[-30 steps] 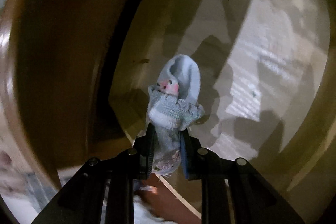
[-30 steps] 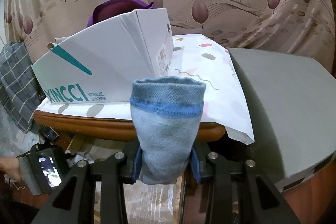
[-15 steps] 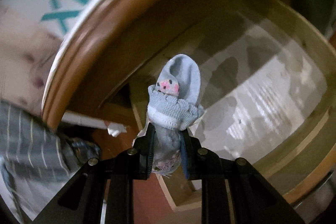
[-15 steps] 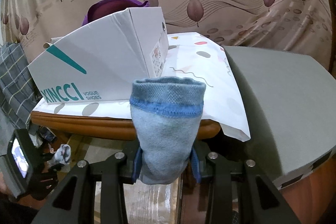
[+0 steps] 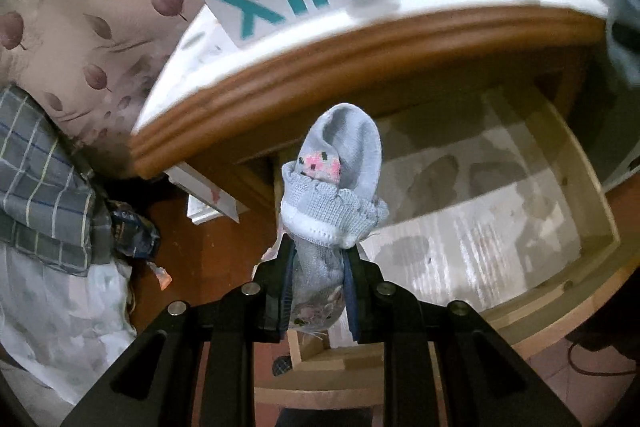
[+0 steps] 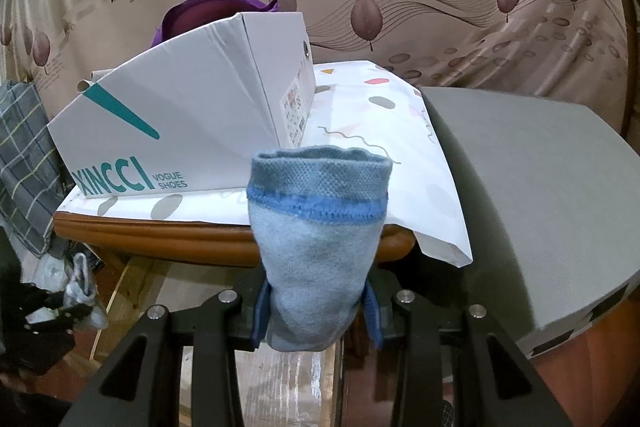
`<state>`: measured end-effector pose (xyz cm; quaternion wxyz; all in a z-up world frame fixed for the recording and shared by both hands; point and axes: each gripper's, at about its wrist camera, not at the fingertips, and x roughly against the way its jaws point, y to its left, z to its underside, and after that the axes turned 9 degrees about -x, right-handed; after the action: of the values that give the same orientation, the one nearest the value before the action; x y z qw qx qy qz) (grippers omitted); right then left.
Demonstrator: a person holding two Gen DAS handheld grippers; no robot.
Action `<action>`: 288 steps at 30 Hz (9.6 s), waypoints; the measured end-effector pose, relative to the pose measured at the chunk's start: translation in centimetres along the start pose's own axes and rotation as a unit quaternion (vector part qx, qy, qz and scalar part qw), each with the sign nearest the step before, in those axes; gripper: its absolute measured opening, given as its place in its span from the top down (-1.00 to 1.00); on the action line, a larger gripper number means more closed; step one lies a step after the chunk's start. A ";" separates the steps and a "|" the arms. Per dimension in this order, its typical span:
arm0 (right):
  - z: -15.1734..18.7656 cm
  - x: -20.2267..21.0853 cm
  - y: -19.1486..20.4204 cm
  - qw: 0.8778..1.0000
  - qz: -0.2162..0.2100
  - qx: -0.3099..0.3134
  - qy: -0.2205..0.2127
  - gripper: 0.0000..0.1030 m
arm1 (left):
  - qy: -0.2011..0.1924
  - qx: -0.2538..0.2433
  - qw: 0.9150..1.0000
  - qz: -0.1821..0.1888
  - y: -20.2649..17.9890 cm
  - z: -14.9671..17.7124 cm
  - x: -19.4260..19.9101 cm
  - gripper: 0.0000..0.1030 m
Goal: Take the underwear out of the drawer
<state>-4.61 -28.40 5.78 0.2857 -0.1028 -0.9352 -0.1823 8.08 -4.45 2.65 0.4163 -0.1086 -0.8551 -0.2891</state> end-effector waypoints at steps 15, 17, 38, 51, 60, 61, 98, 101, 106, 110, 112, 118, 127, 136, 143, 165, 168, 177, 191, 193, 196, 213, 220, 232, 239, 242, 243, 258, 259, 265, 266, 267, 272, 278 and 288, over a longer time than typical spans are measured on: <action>-0.1 -0.1 -0.2 1.000 -0.002 -0.006 0.002 0.27 | -0.040 0.062 0.997 0.005 5.8 -0.6 9.0 0.62; -0.1 0.0 -0.2 1.000 -0.002 -0.006 0.003 0.27 | -0.046 0.060 0.997 0.000 6.5 -1.0 10.3 0.62; -0.1 -0.2 -0.4 1.000 -0.004 -0.010 0.005 0.27 | -0.117 0.053 0.992 -0.015 11.5 -14.8 17.4 0.62; -0.4 -0.3 -0.7 1.000 -0.010 -0.017 0.012 0.26 | -0.071 0.067 0.994 0.042 11.6 -21.2 10.8 0.60; -0.4 -0.5 -0.6 1.000 -0.011 -0.018 0.015 0.25 | -0.020 0.076 0.996 0.046 10.3 -22.0 4.5 0.52; -0.4 -0.5 -0.6 1.000 -0.011 -0.020 0.016 0.24 | -0.014 0.080 0.996 0.048 10.3 -21.9 3.8 0.51; 0.1 -0.6 0.3 1.000 0.010 0.004 0.017 0.23 | -0.126 0.110 0.985 -0.047 7.7 -5.6 14.5 -0.54; 0.3 -0.5 0.8 1.000 0.016 0.018 0.016 0.24 | -0.116 0.134 0.983 -0.045 7.3 -2.2 13.3 -0.59; 1.1 0.7 1.8 0.998 0.024 0.052 0.000 0.24 | -0.075 0.186 0.980 -0.006 7.6 2.3 9.5 -0.62; 1.1 2.5 2.0 0.999 0.013 0.052 0.009 0.24 | -0.065 0.195 0.978 -0.043 7.2 4.3 7.6 -0.63; 0.6 3.3 2.3 0.998 0.015 0.059 0.015 0.24 | -0.066 0.196 0.976 -0.062 7.1 5.1 6.9 -0.63; -4.6 6.8 4.9 0.996 0.004 0.087 -0.009 0.24 | -0.046 0.216 0.972 -0.079 8.0 7.1 5.2 -0.63; -12.2 7.6 13.6 0.989 -0.052 0.140 -0.008 0.24 | -0.041 0.251 0.961 -0.104 10.9 8.6 4.9 -0.66; -14.5 2.1 20.3 0.983 -0.053 0.167 0.056 0.24 | -0.042 0.269 0.955 -0.118 12.5 9.3 5.4 -0.67; -14.5 -1.9 23.0 0.978 -0.022 0.190 0.084 0.24 | -0.039 0.280 0.952 -0.115 13.2 9.7 5.4 -0.68; -13.0 -9.6 21.7 0.980 0.046 0.129 0.145 -0.14 | -0.041 0.268 0.958 -0.095 12.3 9.1 5.2 -0.68; -13.1 -9.1 21.6 0.981 0.041 0.124 0.142 -0.29 | -0.042 0.266 0.959 -0.089 12.1 9.0 5.1 -0.68; -15.0 -4.1 22.8 0.985 0.023 0.142 0.090 -0.49 | -0.042 0.251 0.964 -0.077 11.1 8.6 4.9 -0.68; -7.6 11.0 16.8 0.993 -0.035 0.109 -0.020 -0.62 | -0.054 0.249 0.966 -0.037 9.5 8.5 5.6 -0.68; -4.5 11.7 15.9 0.992 -0.017 0.125 -0.020 -0.62 | -0.058 0.240 0.968 -0.047 9.0 8.4 5.9 -0.68; -0.5 11.4 14.8 0.991 0.000 0.137 -0.001 -0.62 | -0.063 0.223 0.971 -0.060 8.2 8.4 6.2 -0.68; 9.2 8.6 12.6 0.989 0.022 0.128 0.076 -0.62 | -0.035 0.210 0.977 -0.023 4.4 11.4 6.8 -0.68; 10.0 8.5 12.4 0.988 0.033 0.123 0.087 -0.62 | -0.034 0.201 0.979 -0.020 3.7 11.4 6.8 -0.68; 10.3 8.1 12.7 0.987 0.039 0.122 0.096 -0.62 | -0.030 0.205 0.978 0.014 3.6 11.2 6.3 -0.68; 10.8 7.5 12.4 0.986 0.040 0.119 0.109 -0.62 | -0.026 0.204 0.979 0.007 3.4 11.0 6.0 -0.68; 10.9 7.4 12.5 0.986 0.040 0.120 0.111 -0.62 | -0.027 0.202 0.979 0.008 3.5 11.0 6.1 -0.68; 10.9 7.4 12.5 0.986 0.040 0.120 0.111 -0.62 | -0.028 0.201 0.979 0.007 3.5 11.0 6.1 -0.68; 11.3 7.1 12.2 0.986 0.042 0.114 0.117 -0.62 | -0.034 0.192 0.981 0.015 2.6 10.9 6.2 -0.68; 11.3 7.1 12.2 0.986 0.042 0.114 0.118 -0.62 | -0.033 0.192 0.981 0.016 2.6 10.9 6.1 -0.68; 11.5 7.0 12.1 0.986 0.042 0.112 0.120 -0.62 | -0.033 0.196 0.980 0.019 2.6 10.9 6.1 -0.68; 11.5 6.9 12.1 0.986 0.042 0.111 0.121 -0.62 | -0.033 0.197 0.980 0.021 2.6 10.9 6.2 -0.68; 11.6 6.9 12.1 0.985 0.043 0.111 0.122 -0.62 | -0.033 0.196 0.980 0.022 2.6 10.9 6.2 -0.68; 11.8 7.0 11.9 0.985 0.043 0.109 0.123 -0.62 | -0.034 0.192 0.981 0.023 2.5 10.9 6.2 -0.68; 12.0 7.0 12.0 0.986 0.042 0.110 0.122 -0.62 | -0.032 0.191 0.981 0.023 2.5 10.8 6.1 -0.68; 12.2 6.9 12.2 0.985 0.043 0.114 0.123 -0.62 | -0.029 0.190 0.981 0.024 2.4 10.6 6.1 -0.68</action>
<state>-12.66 -11.80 3.79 0.4157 -0.0861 -0.9024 -0.0735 -1.66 3.34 3.19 0.4111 -0.0563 -0.9035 -0.1076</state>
